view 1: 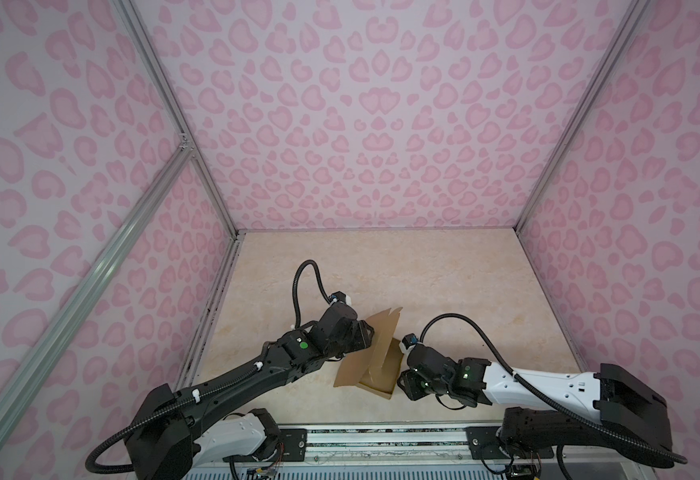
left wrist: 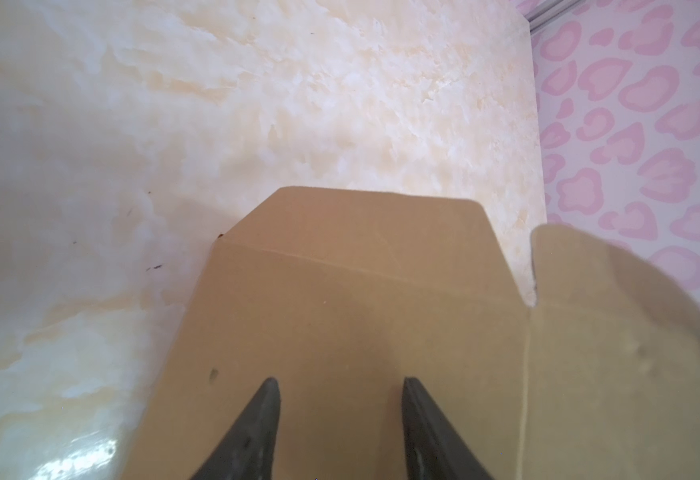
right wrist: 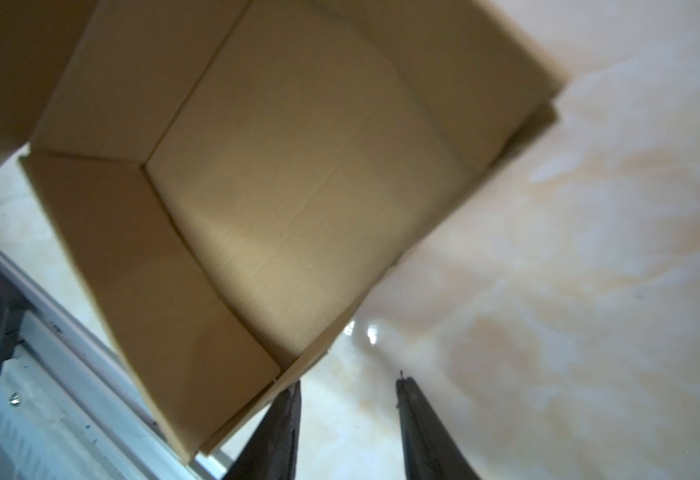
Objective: Fold the paper box
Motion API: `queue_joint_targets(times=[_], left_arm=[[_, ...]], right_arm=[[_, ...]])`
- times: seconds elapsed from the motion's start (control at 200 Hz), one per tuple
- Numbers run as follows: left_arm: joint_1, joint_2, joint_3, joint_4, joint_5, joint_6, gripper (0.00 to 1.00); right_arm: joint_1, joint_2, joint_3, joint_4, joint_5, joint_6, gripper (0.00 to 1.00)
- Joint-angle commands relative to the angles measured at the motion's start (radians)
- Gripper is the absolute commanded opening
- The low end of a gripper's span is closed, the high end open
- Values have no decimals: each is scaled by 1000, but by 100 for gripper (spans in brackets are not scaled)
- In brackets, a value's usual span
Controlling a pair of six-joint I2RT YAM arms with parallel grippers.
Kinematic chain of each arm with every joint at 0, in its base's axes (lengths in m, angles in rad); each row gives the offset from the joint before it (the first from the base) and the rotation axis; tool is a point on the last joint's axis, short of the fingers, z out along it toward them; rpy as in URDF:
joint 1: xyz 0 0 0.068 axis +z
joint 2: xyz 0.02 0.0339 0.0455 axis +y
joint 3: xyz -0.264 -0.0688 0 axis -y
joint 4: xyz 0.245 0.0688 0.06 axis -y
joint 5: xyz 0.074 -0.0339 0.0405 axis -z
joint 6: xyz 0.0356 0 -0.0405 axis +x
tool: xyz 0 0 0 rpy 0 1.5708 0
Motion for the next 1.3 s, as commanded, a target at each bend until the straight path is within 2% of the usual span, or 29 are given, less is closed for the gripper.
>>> queue_joint_targets(times=[0.0,0.22,0.305,0.4,0.495,0.57,0.635,0.735,0.79,0.885,1.025,1.09,1.295], left_arm=[[23,32,35,59,32,56,51],[83,135,117,103,138,156,51],[121,162,159,111,188,201,52],[179,135,192,94,204,257,52],[264,53,183,67,237,269,52],[292,-46,159,17,218,287,53],[293,-142,112,-29,179,286,55],[292,-260,4,-60,199,227,54],[289,-340,-58,-93,172,172,54],[284,-518,-171,-143,117,96,54],[270,-722,-274,-194,84,38,55],[256,-769,-273,-248,67,61,57],[190,-913,-243,-399,16,184,61]], right_arm=[[53,18,4,80,50,97,41],[181,53,15,188,108,181,42],[203,70,34,221,98,186,43],[217,57,52,211,93,165,43],[199,-7,86,85,134,127,43],[156,-102,107,-61,209,83,44],[93,-197,90,-111,240,27,45],[-127,-318,49,-143,113,-58,46],[-251,-359,41,-157,44,-104,46],[-371,-391,41,-124,-36,-206,46],[-446,-317,61,-24,-177,-310,46],[-464,-266,71,25,-242,-335,46],[-486,-170,113,82,-290,-376,46]])
